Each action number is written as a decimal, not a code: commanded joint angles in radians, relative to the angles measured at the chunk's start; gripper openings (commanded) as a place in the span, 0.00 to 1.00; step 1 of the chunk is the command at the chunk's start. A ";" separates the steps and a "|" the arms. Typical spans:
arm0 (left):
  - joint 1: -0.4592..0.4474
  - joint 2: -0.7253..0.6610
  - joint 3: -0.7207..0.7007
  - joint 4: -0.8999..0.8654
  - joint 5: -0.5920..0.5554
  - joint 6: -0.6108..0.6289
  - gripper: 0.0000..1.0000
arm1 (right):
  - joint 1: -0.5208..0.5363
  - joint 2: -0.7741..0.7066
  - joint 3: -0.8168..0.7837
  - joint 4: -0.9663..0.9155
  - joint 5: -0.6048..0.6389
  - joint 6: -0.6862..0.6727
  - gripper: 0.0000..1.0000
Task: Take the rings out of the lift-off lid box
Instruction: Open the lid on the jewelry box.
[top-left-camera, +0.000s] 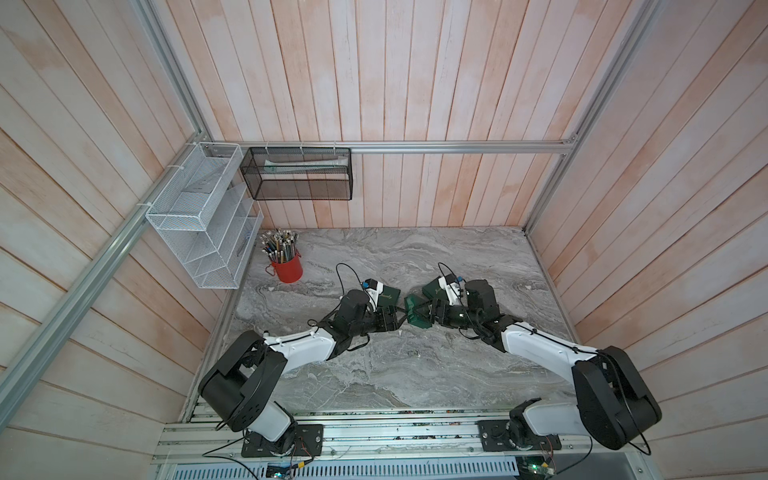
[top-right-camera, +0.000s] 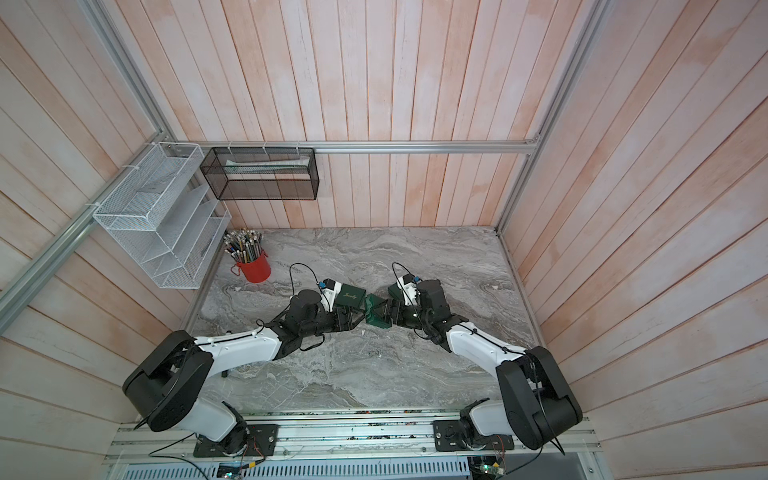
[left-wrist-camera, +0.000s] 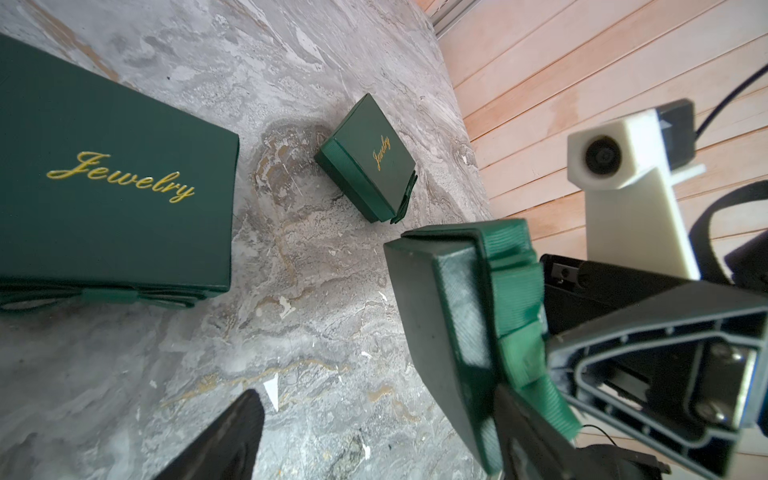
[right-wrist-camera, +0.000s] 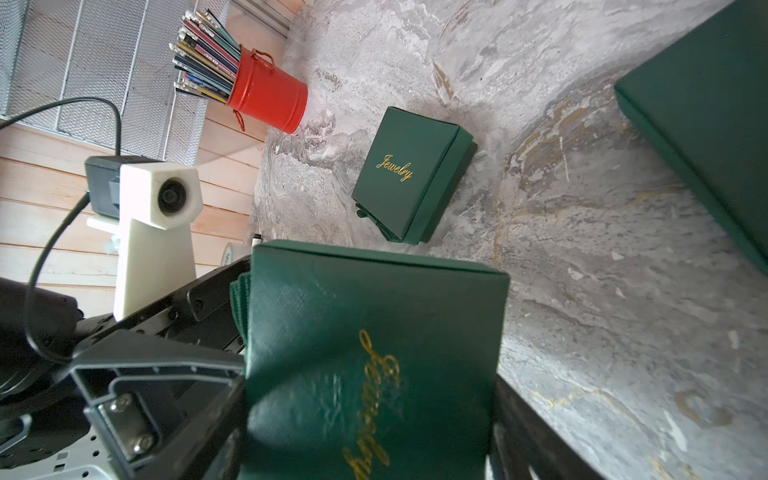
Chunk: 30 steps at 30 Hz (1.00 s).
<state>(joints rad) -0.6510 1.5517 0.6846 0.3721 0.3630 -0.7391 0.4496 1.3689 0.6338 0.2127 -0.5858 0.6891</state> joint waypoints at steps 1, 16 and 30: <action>-0.004 0.026 0.030 -0.027 0.015 0.000 0.87 | -0.003 -0.005 -0.009 0.048 -0.036 0.016 0.74; -0.014 0.070 0.055 -0.065 0.026 0.013 0.84 | -0.003 -0.009 -0.025 0.110 -0.073 0.052 0.73; -0.035 0.105 0.059 -0.133 0.029 0.023 0.83 | -0.008 -0.013 -0.046 0.150 -0.089 0.094 0.71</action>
<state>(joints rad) -0.6674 1.6230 0.7437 0.3134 0.3862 -0.7410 0.4316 1.3689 0.5743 0.2462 -0.5888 0.7574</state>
